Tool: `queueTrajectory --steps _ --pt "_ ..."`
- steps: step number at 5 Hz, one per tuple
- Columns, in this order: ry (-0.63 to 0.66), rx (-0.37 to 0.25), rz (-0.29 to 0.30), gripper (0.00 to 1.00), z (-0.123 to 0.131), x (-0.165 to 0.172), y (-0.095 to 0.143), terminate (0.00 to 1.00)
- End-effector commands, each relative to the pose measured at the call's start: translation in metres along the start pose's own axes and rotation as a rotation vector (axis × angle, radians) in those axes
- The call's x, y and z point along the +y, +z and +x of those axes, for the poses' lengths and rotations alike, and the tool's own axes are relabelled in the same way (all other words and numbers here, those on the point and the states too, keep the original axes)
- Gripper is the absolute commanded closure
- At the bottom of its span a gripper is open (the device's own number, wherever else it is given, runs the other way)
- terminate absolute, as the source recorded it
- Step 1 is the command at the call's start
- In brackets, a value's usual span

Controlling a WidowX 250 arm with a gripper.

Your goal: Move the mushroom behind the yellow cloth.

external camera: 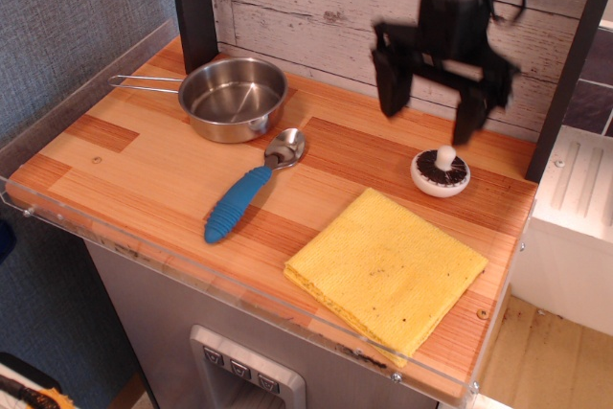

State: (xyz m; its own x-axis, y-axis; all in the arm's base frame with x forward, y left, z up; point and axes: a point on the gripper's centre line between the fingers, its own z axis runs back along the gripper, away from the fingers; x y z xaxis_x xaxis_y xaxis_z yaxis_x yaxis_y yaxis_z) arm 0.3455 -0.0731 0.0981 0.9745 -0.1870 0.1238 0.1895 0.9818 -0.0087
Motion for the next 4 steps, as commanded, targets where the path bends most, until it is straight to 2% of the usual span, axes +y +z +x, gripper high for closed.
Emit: queueTrajectory --steps 1,2,3,4 --pt "0.185 -0.005 -0.009 0.00 -0.055 0.019 0.049 0.00" --pt "0.164 0.008 -0.025 0.00 -0.070 0.021 0.042 0.00" --pt "0.164 0.008 -0.025 0.00 -0.070 0.021 0.042 0.00" --pt "0.164 0.008 -0.025 0.00 -0.070 0.021 0.042 1.00"
